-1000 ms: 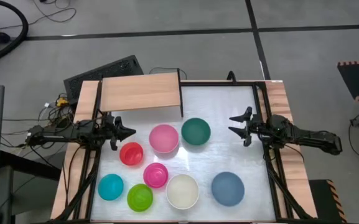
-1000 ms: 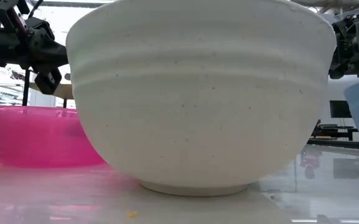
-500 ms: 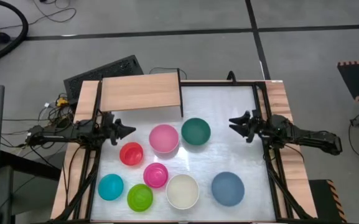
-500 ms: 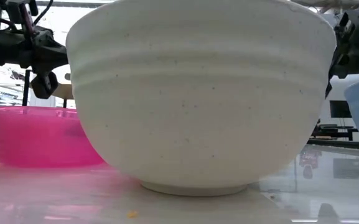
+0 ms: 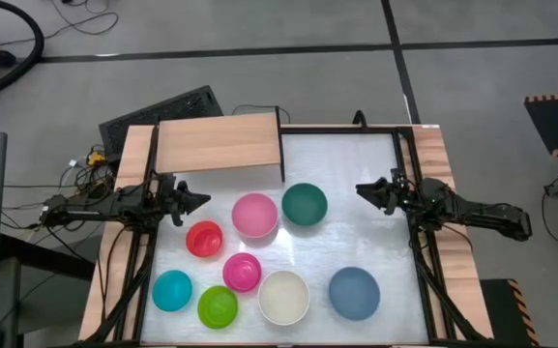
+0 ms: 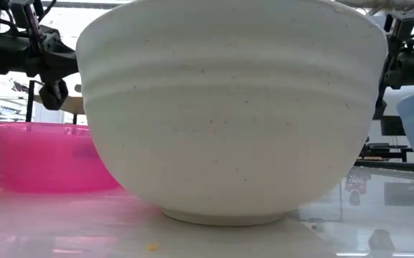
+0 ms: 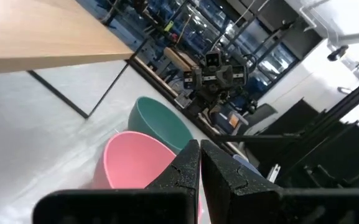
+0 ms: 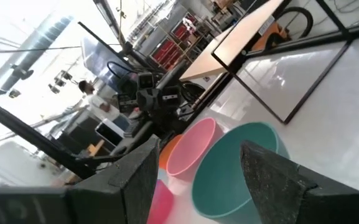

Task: Place and stack bowls onto a shelf
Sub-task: Put the large green bowl on the shelf

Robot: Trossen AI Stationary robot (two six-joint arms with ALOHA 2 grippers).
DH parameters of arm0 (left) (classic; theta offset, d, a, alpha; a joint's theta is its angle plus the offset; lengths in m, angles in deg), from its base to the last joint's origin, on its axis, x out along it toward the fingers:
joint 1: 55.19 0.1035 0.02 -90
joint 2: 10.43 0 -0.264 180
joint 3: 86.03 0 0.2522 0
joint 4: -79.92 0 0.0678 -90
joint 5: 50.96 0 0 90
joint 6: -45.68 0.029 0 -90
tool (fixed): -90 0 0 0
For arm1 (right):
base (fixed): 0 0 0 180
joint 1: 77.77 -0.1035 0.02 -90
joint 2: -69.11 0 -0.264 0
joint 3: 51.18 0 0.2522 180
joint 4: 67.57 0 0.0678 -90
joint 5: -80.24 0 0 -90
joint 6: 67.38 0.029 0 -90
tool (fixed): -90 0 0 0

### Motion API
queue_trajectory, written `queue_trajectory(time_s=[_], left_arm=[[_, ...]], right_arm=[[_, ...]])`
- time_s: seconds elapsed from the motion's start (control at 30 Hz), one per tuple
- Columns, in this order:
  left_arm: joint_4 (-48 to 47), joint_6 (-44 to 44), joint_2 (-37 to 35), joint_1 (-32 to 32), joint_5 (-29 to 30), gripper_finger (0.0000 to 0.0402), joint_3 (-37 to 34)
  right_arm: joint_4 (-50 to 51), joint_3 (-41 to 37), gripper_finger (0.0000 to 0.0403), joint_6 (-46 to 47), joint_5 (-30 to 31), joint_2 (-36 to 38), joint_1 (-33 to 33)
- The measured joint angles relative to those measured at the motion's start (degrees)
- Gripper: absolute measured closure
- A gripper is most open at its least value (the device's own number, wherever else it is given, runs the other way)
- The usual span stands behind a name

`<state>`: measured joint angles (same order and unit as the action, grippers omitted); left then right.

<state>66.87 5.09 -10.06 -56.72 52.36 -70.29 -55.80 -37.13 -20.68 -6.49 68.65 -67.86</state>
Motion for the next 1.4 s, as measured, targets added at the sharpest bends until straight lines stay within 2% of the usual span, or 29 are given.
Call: queue_trajectory(time_s=[0.1, 0.27, 0.67, 0.8, 0.97, 1.13, 1.23, 1.3, 1.4], left_arm=[[0.1, 0.5, 0.0, 0.0, 0.4, 0.0401, 0.0], [0.0, -1.0, 0.0, 0.0, 4.9, 0.0401, 0.0], [-1.1, -2.6, 0.0, 0.0, 5.1, 0.0401, 0.0], [0.4, -5.7, 0.0, 0.0, 7.5, 0.0400, 0.0], [18.1, -1.0, 0.0, 0.0, 5.0, 0.0363, 0.0], [41.6, 13.5, 0.0, 0.0, 6.6, 0.0305, 0.0], [53.2, 22.2, 0.0, 0.0, 4.6, 0.0273, 0.4], [54.2, 25.7, 0.0, 0.0, 2.6, 0.0254, 2.3], [47.4, 27.8, 1.9, 0.0, 1.8, 0.0232, 7.6]], right_arm=[[-0.1, 0.0, 0.0154, -0.5, 0.1, 0.0, 0.0], [-0.3, 0.0, 0.0154, -0.5, 0.3, 0.0, 0.0], [-0.6, 0.0, 0.0154, -0.6, 1.8, 0.0, 0.0], [-1.2, 0.5, 0.0154, 2.6, 2.2, 0.0, 0.0], [-2.2, 4.1, 0.0152, -1.6, 8.2, 0.0, -0.1], [-3.2, 8.2, 0.0134, -9.5, 15.0, 0.0, 0.0], [-2.5, 10.1, 0.0118, -12.2, 18.7, 0.0, 0.0], [-2.9, 11.4, 0.0106, -13.5, 19.4, 0.0, 0.0], [-2.6, 12.8, 0.0088, -14.2, 19.5, 0.0, 0.0]])
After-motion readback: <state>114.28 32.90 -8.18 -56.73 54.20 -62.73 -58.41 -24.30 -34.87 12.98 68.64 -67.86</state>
